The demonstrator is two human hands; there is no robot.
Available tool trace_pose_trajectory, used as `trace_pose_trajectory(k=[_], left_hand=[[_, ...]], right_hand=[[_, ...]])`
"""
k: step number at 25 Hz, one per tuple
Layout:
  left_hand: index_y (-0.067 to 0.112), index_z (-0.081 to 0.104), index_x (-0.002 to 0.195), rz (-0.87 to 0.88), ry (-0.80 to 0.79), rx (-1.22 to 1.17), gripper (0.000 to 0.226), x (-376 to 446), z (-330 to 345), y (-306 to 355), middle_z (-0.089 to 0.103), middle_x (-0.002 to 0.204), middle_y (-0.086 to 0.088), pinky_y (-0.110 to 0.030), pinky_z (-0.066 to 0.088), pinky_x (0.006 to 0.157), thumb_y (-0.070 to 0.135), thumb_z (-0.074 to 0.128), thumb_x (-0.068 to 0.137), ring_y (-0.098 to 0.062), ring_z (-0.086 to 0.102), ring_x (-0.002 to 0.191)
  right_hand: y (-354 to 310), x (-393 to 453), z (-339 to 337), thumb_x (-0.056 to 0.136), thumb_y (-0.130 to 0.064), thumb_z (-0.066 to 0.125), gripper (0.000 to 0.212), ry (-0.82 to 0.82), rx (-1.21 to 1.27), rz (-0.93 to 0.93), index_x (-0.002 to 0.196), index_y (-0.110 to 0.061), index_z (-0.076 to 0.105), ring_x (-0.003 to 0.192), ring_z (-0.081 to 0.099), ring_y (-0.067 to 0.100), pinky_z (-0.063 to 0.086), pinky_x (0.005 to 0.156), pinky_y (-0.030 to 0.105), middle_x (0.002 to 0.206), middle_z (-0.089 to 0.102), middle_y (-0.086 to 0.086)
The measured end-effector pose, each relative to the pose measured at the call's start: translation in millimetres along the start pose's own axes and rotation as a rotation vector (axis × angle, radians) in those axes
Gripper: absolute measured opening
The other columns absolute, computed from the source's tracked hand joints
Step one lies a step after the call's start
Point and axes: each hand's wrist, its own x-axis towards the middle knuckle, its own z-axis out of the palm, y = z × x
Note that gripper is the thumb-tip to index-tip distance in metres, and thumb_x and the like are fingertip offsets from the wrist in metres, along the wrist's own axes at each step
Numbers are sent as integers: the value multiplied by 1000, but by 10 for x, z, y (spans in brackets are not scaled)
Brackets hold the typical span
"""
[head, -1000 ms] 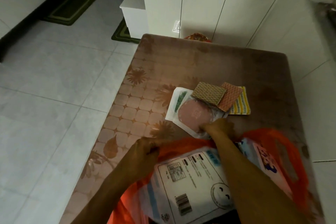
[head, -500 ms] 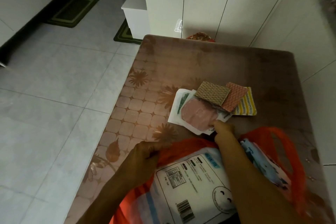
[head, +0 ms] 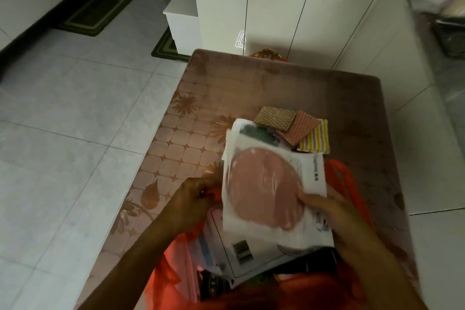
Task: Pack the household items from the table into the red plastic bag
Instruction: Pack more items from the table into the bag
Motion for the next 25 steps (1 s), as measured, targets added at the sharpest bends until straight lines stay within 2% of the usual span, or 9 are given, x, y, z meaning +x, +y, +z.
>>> trace_pose_trajectory(k=[4, 7, 11, 13, 15, 18, 20, 22, 25], left_hand=[[50, 62, 105, 1, 32, 41, 57, -91, 36, 96, 65, 95, 39, -7, 48, 79, -3, 52, 88, 7, 62, 96], [50, 61, 108, 56, 50, 105, 56, -138, 74, 93, 69, 98, 26, -16, 53, 80, -2, 55, 87, 1, 65, 94], [39, 61, 113, 127, 2, 266, 38, -218, 189, 129, 67, 81, 30, -9, 51, 62, 14, 65, 86, 5, 65, 70], [33, 60, 120, 117, -50, 385, 41, -226, 250, 98, 70, 92, 18, -12, 53, 64, 22, 70, 82, 1, 66, 72], [34, 57, 123, 119, -55, 440, 48, -229, 293, 37, 68, 111, 11, -16, 55, 75, 24, 72, 79, 0, 66, 87], [39, 52, 124, 132, -40, 409, 52, -242, 350, -59, 61, 120, 18, -11, 51, 81, 26, 74, 78, 2, 63, 96], [50, 48, 120, 107, -59, 351, 54, -221, 354, -109, 60, 116, 24, -10, 51, 81, 29, 74, 78, 5, 62, 93], [52, 52, 120, 74, -69, 284, 52, -147, 326, -201, 63, 114, 26, -14, 51, 84, 35, 74, 76, 8, 60, 95], [47, 53, 125, 35, -95, 219, 55, -106, 328, -306, 59, 120, 29, -19, 47, 95, 44, 74, 73, 13, 53, 108]], right_hand=[[157, -215, -97, 87, -9, 64, 9, -143, -386, 167, 86, -10, 73, 67, 73, 15, 57, 62, 26, 76, 77, 4], [203, -182, 25, 85, -24, 64, 16, -210, -718, 113, 86, -8, 69, 71, 71, 19, 56, 60, 29, 79, 74, 6], [-8, -159, 201, 84, -53, 59, 30, 98, -1320, -260, 73, -28, 47, 60, 50, 6, 37, 54, 25, 69, 53, -10], [-162, 41, 309, 88, -45, 56, 22, 240, -1220, -490, 85, -23, 53, 69, 56, 13, 39, 57, 28, 78, 59, -6], [-237, 483, 417, 87, -34, 58, 17, 266, -1008, -517, 89, -17, 57, 77, 58, 19, 46, 63, 32, 86, 62, 0], [-41, 1372, 431, 82, -26, 61, 22, 269, -644, -162, 98, -11, 57, 86, 60, 28, 49, 72, 36, 98, 63, 8], [156, 1835, 359, 78, -27, 66, 45, 342, -487, 94, 115, -4, 56, 101, 61, 34, 52, 79, 38, 116, 62, 15], [244, 2103, 322, 75, -26, 71, 57, 419, -427, 182, 123, -2, 53, 106, 61, 36, 54, 79, 38, 123, 61, 17], [301, 2249, 412, 81, -19, 72, 51, 428, -469, 224, 124, -1, 52, 109, 60, 36, 53, 83, 38, 122, 59, 15]])
